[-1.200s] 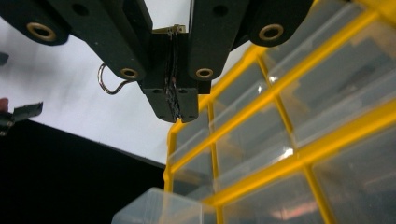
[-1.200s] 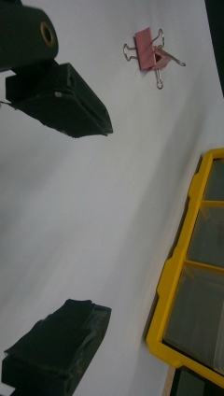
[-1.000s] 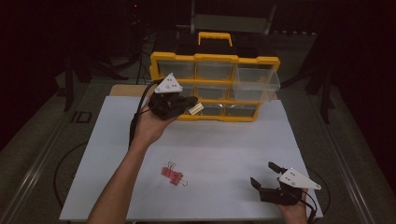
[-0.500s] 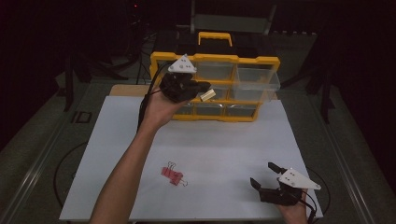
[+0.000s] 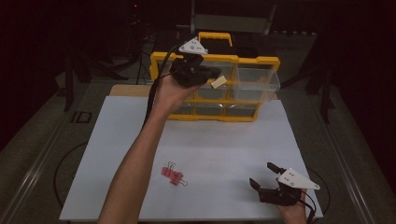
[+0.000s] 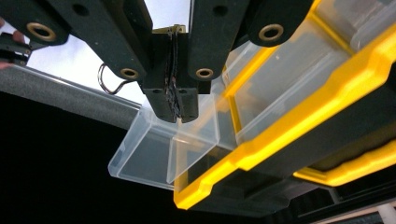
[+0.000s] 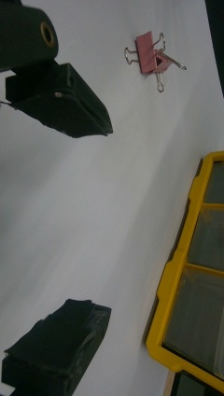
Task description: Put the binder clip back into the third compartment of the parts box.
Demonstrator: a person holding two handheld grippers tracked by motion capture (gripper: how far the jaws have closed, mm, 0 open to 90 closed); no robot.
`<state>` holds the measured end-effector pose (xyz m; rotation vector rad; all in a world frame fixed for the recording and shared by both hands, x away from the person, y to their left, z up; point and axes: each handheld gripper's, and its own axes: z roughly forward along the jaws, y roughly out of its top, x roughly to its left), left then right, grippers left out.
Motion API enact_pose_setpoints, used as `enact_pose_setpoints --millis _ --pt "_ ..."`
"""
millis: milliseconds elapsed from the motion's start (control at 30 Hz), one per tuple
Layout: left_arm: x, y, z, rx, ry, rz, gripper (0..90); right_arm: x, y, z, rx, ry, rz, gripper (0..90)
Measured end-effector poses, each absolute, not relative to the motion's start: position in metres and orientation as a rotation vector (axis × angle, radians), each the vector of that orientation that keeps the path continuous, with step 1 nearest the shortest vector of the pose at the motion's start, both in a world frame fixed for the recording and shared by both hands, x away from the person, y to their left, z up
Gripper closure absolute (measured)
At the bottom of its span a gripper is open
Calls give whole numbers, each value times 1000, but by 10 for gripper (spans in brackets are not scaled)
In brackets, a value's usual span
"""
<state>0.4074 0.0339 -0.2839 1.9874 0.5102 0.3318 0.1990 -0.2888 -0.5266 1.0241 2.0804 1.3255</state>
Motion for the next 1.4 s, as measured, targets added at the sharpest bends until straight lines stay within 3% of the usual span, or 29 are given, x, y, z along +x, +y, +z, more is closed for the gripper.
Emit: enact_pose_setpoints --millis 467,1267,1400 --pt "422 -3 -267 1991 521 336 888 199 -289 -527 1021 2084 1325 111" --pt "430 -46 -269 1980 557 298 880 198 -289 -526 1017 2089 1319 111" --pt "429 -41 -269 1928 589 319 619 198 -289 -526 1016 2084 1324 111"
